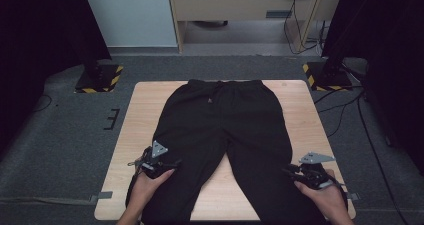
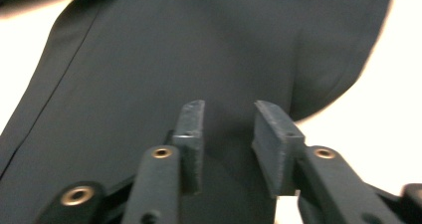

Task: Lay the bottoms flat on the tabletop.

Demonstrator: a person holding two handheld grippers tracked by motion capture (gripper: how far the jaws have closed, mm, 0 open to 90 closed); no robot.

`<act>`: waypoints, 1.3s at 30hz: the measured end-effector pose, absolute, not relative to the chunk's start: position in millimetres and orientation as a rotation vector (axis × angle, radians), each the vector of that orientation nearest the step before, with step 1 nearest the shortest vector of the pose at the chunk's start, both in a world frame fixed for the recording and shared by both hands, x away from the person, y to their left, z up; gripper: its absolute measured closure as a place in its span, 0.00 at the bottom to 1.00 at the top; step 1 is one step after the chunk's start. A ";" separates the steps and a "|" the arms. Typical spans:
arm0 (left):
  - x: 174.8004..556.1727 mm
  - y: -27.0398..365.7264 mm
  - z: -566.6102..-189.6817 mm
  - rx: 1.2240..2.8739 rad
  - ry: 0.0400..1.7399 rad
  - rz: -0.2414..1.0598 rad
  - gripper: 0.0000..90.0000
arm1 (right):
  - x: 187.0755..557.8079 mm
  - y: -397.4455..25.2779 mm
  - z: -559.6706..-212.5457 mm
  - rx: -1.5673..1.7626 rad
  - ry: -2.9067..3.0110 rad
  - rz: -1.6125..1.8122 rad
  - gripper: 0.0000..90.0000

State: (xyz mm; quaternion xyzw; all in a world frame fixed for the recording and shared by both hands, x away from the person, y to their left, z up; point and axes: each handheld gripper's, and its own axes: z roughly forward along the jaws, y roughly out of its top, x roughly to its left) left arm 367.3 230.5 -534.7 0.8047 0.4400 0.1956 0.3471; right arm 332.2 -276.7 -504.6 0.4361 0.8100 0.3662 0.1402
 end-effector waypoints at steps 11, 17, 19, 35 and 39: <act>366.0 243.3 -534.6 2.095 1.110 0.488 0.24 | 409.9 -283.6 -513.9 1.440 2.186 0.989 0.51; 359.6 251.7 -534.4 2.098 1.098 0.480 0.25 | 424.4 -273.9 -526.0 1.457 2.170 0.927 0.78; 360.2 254.7 -532.7 2.104 1.117 0.478 0.26 | 424.5 -273.3 -525.5 1.432 2.194 0.917 0.98; 379.5 305.4 -515.5 2.028 1.278 0.546 0.39 | 445.4 -277.2 -506.7 1.468 2.081 0.930 0.75; 392.4 303.0 -516.8 1.978 1.297 0.567 0.38 | 431.8 -248.1 -493.0 1.366 2.140 1.012 0.67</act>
